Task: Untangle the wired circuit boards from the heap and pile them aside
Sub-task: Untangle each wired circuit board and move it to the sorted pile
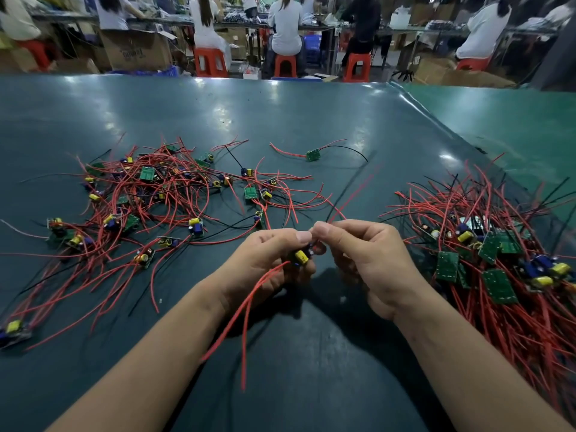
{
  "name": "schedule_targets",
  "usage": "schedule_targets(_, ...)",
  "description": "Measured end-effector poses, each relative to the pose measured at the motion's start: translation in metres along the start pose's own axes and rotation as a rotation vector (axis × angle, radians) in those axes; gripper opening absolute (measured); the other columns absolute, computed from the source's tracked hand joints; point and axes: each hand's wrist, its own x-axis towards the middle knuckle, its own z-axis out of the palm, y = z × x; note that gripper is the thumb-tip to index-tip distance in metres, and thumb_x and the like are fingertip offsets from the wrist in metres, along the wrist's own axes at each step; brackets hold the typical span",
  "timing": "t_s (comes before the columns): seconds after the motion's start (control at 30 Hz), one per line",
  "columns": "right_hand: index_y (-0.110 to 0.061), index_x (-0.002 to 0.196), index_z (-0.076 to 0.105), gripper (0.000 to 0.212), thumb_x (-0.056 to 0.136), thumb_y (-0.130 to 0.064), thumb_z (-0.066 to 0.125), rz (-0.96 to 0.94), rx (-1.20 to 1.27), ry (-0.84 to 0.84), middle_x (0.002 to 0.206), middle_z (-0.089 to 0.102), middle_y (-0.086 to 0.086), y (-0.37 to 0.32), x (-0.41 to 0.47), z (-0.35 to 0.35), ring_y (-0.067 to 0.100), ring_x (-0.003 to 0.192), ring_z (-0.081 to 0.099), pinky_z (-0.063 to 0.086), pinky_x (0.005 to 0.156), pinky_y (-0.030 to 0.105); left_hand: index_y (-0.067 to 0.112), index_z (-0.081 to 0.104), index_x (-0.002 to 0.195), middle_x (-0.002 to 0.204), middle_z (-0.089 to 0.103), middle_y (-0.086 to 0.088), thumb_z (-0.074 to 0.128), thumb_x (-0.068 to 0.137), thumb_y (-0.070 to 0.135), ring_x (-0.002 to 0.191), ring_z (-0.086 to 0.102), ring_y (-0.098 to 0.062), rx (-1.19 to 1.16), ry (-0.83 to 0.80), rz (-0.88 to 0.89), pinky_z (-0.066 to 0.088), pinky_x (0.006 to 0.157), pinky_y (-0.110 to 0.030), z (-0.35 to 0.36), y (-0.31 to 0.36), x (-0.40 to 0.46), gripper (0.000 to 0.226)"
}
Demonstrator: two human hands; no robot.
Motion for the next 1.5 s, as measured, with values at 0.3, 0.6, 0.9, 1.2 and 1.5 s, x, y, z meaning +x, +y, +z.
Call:
schedule_targets(0.3, -0.007, 0.073, 0.065, 0.019, 0.091, -0.013, 0.063, -0.002, 0.385, 0.284, 0.053, 0.054, -0.006, -0.014, 0.012, -0.020, 0.003, 0.036, 0.029, 0.023, 0.032, 0.014, -0.002, 0.048, 0.076, 0.050, 0.060, -0.005, 0.066, 0.053, 0.021, 0.039, 0.049, -0.011, -0.016, -0.051, -0.005, 0.043, 0.044, -0.018, -0.001, -0.002, 0.001, 0.038)
schedule_targets(0.6, -0.013, 0.063, 0.058, 0.036, 0.094, -0.030, 0.051, 0.333, 0.825, 0.122, 0.046, 0.033, -0.009, -0.016, 0.011, -0.018, 0.003, 0.030, 0.029, 0.023, 0.029, 0.012, 0.008, 0.074, 0.066, 0.049, 0.055, -0.004, 0.061, 0.063, 0.030, 0.047, 0.049, -0.013, 0.048, -0.157, 0.091, 0.038, 0.057, -0.030, -0.009, -0.006, 0.001, 0.026)
schedule_targets(0.9, -0.014, 0.095, 0.074, 0.031, 0.082, -0.042, 0.067, 0.070, 0.172, 0.169, 0.063, 0.054, -0.007, -0.003, 0.002, -0.002, 0.006, 0.040, 0.035, 0.025, 0.036, 0.016, 0.008, 0.075, 0.094, 0.084, 0.074, -0.012, 0.058, 0.081, 0.020, 0.055, 0.062, -0.010, -0.132, 0.015, 0.142, 0.055, 0.064, -0.022, -0.006, -0.001, 0.002, 0.025)
schedule_targets(1.2, -0.034, 0.121, 0.065, 0.042, 0.090, -0.006, 0.067, -0.255, -0.171, -0.009, 0.063, 0.060, -0.011, 0.006, -0.008, 0.010, 0.011, 0.042, 0.042, 0.036, 0.038, 0.020, 0.009, 0.062, 0.098, 0.094, 0.073, -0.016, 0.058, 0.079, 0.004, 0.084, 0.073, -0.031, -0.510, 0.022, 0.172, 0.060, 0.071, -0.040, -0.011, 0.005, 0.002, 0.019)
schedule_targets(1.5, -0.019, 0.076, 0.079, 0.010, 0.067, -0.019, 0.074, -0.058, 0.302, 0.119, 0.066, 0.068, 0.002, 0.006, -0.006, 0.017, 0.010, 0.044, 0.049, 0.035, 0.036, 0.019, 0.018, 0.070, 0.094, 0.114, 0.071, -0.007, 0.061, 0.079, 0.001, 0.102, 0.069, -0.026, -0.299, -0.059, 0.165, 0.056, 0.082, -0.036, -0.006, -0.003, 0.004, 0.025)
